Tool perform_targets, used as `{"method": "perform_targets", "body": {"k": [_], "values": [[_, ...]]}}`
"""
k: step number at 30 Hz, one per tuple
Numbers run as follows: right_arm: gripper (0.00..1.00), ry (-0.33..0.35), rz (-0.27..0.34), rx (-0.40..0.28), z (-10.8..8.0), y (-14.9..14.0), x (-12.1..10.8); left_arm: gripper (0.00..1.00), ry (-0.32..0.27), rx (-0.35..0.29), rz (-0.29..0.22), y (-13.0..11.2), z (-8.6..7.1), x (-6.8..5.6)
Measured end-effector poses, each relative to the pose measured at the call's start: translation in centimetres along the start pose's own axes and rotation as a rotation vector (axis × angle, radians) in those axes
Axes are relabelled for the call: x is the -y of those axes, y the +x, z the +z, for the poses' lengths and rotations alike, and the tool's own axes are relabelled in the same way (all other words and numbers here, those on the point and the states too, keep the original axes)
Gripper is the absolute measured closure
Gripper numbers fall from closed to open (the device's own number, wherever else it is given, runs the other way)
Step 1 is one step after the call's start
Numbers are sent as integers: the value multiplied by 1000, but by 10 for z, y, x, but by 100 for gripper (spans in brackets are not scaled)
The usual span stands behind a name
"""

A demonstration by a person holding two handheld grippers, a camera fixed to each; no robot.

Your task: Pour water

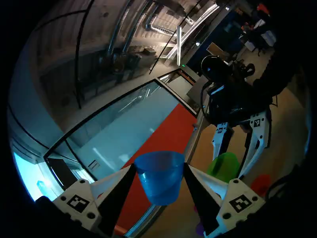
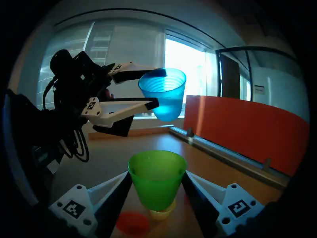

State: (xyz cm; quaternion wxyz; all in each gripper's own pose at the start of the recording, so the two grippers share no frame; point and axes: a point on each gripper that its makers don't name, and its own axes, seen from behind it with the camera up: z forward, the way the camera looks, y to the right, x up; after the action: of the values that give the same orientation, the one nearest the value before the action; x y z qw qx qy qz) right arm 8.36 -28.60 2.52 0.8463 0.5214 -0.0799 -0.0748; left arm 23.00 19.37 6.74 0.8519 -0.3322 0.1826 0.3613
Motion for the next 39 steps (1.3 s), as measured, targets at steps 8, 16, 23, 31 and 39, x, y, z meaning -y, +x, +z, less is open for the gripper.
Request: {"method": "perform_targets", "body": {"k": [8, 16, 23, 31, 39], "values": [[11, 4, 6, -1, 0, -1, 1, 14, 1, -3, 57, 2, 4, -3], [11, 7, 13, -11, 1, 1, 2, 14, -4, 2, 111, 1, 11, -3], [11, 9, 18, -17, 1, 1, 3, 14, -5, 5, 141, 1, 14, -2], [11, 8, 20, -21, 2, 1, 3, 14, -18, 16, 187, -1, 16, -5], [11, 9, 20, -25, 3, 1, 4, 14, -25, 20, 217, 2, 16, -4]]}}
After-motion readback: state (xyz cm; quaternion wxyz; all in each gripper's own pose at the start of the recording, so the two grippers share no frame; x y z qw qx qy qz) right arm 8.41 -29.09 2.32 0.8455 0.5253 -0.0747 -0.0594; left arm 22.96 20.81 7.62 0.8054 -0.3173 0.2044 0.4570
